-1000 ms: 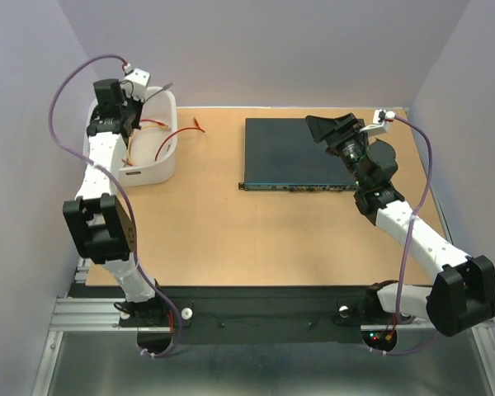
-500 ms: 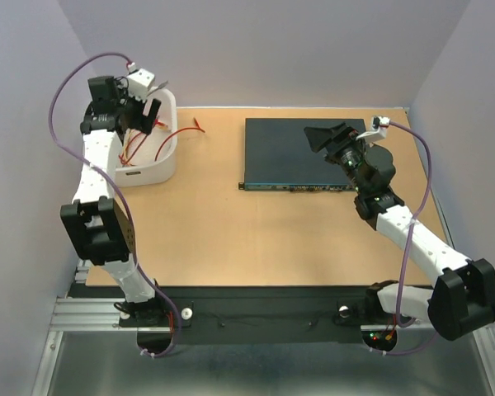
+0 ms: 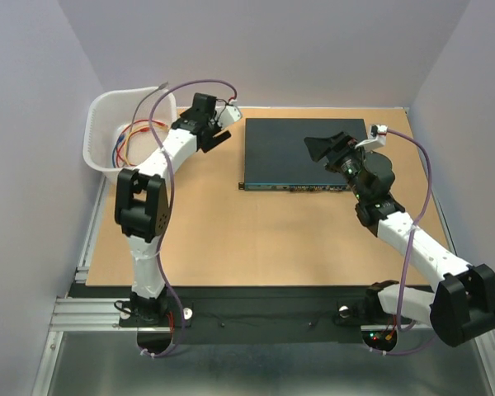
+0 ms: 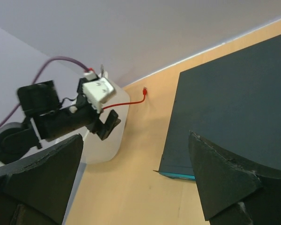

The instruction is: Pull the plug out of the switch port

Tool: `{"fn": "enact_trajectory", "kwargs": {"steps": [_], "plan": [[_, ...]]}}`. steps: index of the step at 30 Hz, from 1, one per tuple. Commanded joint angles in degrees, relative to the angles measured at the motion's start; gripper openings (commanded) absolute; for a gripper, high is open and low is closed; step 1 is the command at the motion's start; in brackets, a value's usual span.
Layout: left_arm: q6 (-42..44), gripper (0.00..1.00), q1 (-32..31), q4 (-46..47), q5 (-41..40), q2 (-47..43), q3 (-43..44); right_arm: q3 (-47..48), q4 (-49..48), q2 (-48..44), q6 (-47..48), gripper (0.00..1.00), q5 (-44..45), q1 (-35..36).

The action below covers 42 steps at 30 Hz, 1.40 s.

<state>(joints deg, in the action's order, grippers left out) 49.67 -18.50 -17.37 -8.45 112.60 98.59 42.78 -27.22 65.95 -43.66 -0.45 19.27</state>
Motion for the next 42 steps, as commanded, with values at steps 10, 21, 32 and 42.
{"fn": "enact_trajectory", "kwargs": {"steps": [10, 21, 32, 42], "plan": [[5.09, 0.0, -0.39, 9.63, -24.25, 5.98, 5.66, -1.21, 0.15, -3.55, 2.35, 1.0, 3.52, 0.42], [-9.83, 0.0, 8.99, 13.16, -16.52, -9.14, 9.16, -1.12, 0.68, -3.72, 2.26, 1.0, 3.61, 0.42], [-12.67, 0.0, 25.36, 8.58, 1.06, -13.81, -5.41, -0.86, 0.94, -2.67, 2.26, 1.0, 3.88, 0.33], [-15.21, 0.33, 25.71, 5.69, 1.77, -6.86, -9.03, -0.07, 8.05, 0.4, 0.33, 1.0, 0.9, -0.98]]}}
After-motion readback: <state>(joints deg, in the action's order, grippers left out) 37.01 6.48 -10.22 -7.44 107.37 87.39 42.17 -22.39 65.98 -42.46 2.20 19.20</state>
